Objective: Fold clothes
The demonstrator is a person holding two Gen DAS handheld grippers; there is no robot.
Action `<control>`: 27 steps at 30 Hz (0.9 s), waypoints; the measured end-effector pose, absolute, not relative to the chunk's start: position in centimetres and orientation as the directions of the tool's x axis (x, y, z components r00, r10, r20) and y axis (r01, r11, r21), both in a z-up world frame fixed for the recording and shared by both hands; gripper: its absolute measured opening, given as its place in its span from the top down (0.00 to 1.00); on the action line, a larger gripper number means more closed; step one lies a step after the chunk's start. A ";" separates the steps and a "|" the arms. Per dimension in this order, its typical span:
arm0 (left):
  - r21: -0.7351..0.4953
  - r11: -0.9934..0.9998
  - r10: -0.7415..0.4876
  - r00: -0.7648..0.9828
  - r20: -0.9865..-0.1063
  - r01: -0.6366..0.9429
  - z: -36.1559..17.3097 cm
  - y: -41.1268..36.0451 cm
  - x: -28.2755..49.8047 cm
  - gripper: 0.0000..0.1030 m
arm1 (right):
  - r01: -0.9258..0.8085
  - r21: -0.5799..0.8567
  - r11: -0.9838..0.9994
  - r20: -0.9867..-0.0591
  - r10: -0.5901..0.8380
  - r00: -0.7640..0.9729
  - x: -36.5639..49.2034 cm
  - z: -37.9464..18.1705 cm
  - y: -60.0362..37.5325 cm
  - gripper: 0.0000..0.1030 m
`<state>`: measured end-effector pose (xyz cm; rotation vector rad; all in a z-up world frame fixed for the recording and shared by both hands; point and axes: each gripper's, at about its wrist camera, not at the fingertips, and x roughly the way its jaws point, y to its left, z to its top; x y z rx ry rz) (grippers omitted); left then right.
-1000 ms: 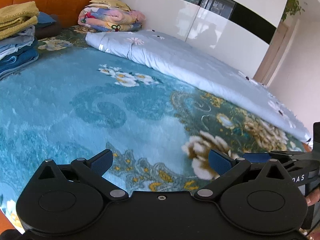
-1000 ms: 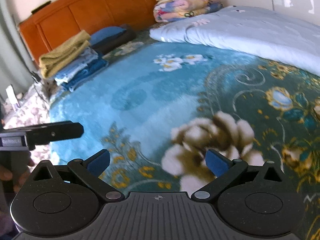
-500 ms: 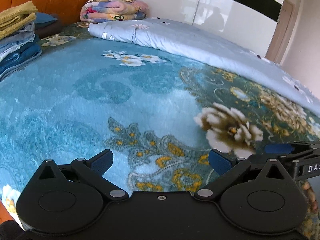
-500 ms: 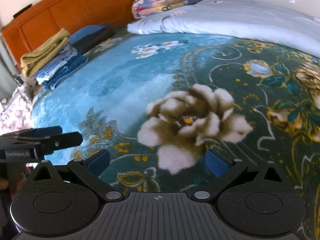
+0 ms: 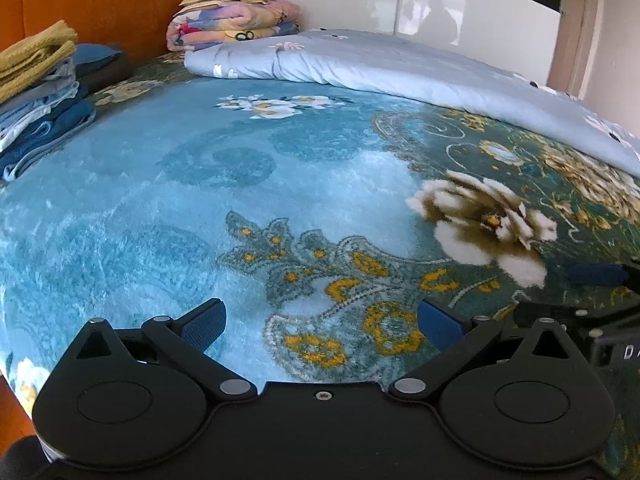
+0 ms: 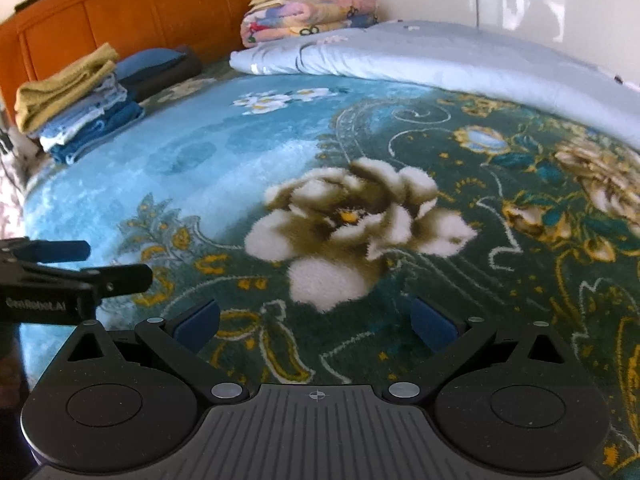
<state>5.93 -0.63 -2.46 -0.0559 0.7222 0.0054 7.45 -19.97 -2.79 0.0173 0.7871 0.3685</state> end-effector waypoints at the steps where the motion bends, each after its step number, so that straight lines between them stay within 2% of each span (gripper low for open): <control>1: -0.052 0.998 -0.010 0.749 -0.662 -0.033 -2.6 -0.6 5.9 0.02 | -0.311 0.150 0.938 -0.686 0.325 0.651 7.4 -2.9 -20.0 0.00; 5: -0.060 0.996 0.012 0.747 -0.664 -0.070 -3.0 -0.1 5.8 0.02 | -0.294 0.140 0.945 -0.683 0.308 0.663 7.4 -3.0 -19.9 0.00; 10: 0.010 0.994 0.087 0.736 -0.672 -0.109 -3.6 -0.1 5.8 0.01 | -0.285 0.123 0.950 -0.686 0.289 0.668 7.3 -3.1 -19.5 0.00; 27: -0.001 0.994 0.081 0.740 -0.668 -0.109 -3.9 0.2 5.4 0.01 | -0.273 0.086 0.958 -0.701 0.252 0.667 7.5 -3.2 -18.8 0.00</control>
